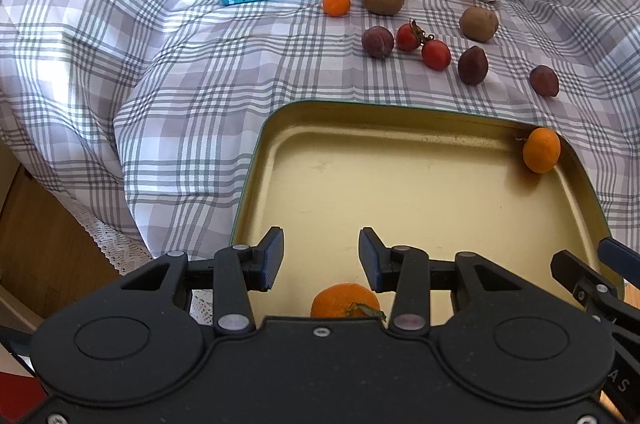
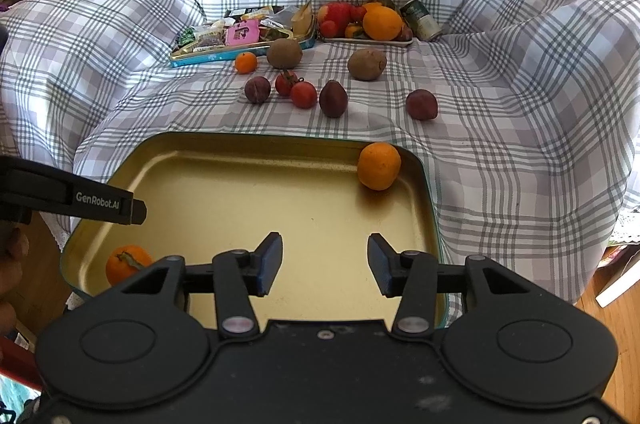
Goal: Organize fruits
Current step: 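Withdraw both open tools from the tray toward the fruits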
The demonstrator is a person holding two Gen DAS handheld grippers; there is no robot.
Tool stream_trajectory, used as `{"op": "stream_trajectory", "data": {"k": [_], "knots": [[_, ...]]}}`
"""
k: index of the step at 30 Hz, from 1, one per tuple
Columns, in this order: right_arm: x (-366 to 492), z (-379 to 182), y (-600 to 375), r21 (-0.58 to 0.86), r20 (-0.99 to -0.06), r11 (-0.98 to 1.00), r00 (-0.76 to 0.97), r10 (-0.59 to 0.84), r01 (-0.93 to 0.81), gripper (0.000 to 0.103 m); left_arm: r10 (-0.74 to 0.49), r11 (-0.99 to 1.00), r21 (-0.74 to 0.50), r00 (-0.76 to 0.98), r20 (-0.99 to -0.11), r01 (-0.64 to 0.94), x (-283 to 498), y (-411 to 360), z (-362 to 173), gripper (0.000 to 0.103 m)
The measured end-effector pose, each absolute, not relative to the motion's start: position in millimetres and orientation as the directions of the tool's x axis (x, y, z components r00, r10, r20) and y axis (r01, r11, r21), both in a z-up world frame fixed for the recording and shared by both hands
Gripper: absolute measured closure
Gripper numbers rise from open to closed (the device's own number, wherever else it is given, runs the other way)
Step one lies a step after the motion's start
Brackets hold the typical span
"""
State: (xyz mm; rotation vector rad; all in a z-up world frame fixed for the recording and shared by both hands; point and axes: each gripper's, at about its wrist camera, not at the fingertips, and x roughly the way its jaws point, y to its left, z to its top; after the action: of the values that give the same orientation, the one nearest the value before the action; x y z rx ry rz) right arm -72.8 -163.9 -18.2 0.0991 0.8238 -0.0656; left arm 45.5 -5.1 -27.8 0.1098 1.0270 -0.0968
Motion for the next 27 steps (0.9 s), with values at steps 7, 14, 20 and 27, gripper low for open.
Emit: {"op": "stream_trajectory", "data": {"k": [7,14,20,27], "knots": [[-60.5,-21.2,-167.9,0.073,-0.752,0.991,0.659,-0.022,0.116,0.054,-0.03,0.99,0.042,0.499,-0.866,0.132,59.1,-6.5,-30.5,0.053],[-45.1,-22.2,-173.5,0.061,-0.763,0.989,0.645,-0.043,0.137,0.054,-0.03,0.988,0.049,0.492,-0.87,0.147,75.3,-10.6,-32.2,0.053],[-30.1,-24.5,-179.9,0.055,-0.775,0.986,0.63,-0.058,0.158,0.054,-0.037,0.985,0.05,0.49,-0.871,0.164,91.8,-15.1,-34.3,0.053],[-9.1,-22.3,-192.8,0.06,-0.771,0.98,0.633,-0.075,0.19,0.054,-0.051,0.98,0.057,0.511,-0.858,0.193,111.9,-22.9,-33.9,0.053]]}}
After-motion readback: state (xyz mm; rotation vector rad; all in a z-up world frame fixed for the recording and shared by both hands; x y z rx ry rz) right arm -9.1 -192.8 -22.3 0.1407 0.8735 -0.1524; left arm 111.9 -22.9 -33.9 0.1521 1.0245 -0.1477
